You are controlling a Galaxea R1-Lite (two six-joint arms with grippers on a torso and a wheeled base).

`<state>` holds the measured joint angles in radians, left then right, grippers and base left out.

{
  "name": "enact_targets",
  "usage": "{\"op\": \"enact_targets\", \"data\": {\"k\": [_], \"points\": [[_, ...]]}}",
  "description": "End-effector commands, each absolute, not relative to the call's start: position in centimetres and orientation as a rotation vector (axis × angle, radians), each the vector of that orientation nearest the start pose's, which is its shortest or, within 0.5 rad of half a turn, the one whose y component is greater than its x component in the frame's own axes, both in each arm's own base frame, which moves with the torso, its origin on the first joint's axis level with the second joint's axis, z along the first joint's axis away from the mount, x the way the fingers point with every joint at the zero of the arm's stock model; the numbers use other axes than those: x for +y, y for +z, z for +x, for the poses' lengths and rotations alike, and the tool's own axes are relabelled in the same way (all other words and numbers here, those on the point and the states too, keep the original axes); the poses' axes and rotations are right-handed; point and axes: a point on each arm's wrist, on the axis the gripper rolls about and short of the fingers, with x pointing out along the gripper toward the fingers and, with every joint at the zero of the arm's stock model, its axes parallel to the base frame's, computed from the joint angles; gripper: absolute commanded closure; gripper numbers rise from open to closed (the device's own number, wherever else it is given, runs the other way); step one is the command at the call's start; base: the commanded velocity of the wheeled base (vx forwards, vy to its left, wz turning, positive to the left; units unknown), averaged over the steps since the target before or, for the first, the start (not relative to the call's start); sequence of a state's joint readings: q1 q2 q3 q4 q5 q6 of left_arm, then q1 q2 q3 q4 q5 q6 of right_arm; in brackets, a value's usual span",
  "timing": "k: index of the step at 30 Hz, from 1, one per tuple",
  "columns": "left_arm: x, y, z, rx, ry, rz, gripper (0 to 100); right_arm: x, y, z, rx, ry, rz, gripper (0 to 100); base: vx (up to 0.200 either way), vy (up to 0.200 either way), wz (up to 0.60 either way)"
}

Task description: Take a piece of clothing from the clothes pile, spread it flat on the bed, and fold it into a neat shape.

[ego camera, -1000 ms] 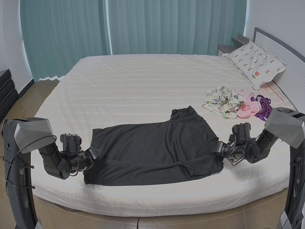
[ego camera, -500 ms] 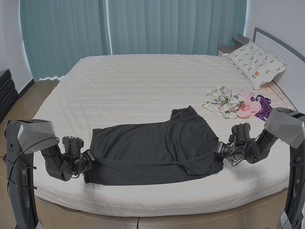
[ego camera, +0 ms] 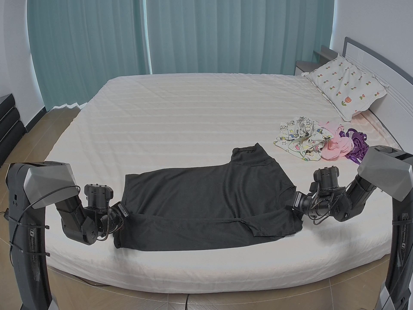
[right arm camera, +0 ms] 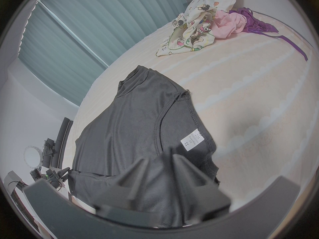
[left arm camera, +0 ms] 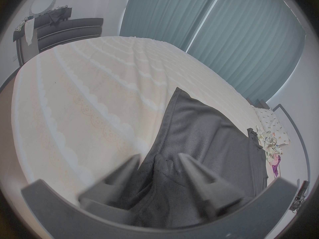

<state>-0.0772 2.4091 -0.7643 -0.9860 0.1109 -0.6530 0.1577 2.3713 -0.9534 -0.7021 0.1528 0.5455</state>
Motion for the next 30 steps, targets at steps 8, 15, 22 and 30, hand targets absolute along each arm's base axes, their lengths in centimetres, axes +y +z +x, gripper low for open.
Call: {"op": "enact_targets", "data": {"k": [8, 15, 22, 30], "points": [[-2.0, -2.2, 35.9, 0.581, 0.253, -0.605, 0, 5.5, 1.3, 38.8, 0.699, 0.04, 0.665, 0, 0.0, 0.0, 0.0], [-1.7, 0.4, 34.7, 0.556, 0.196, -0.644, 0, 5.2, 5.0, 36.8, 0.625, -0.074, 0.831, 0, 0.0, 0.0, 0.0], [-1.7, 0.6, 35.1, 0.535, 0.208, -0.731, 0, 4.9, 5.4, 34.3, 0.654, -0.128, 0.979, 0, 0.057, 0.0, 0.0], [-1.8, 0.5, 34.9, 0.546, 0.206, -0.729, 0, 4.9, 3.4, 32.5, 0.73, -0.136, 1.013, 0, 0.2, 0.0, 0.0]]}}
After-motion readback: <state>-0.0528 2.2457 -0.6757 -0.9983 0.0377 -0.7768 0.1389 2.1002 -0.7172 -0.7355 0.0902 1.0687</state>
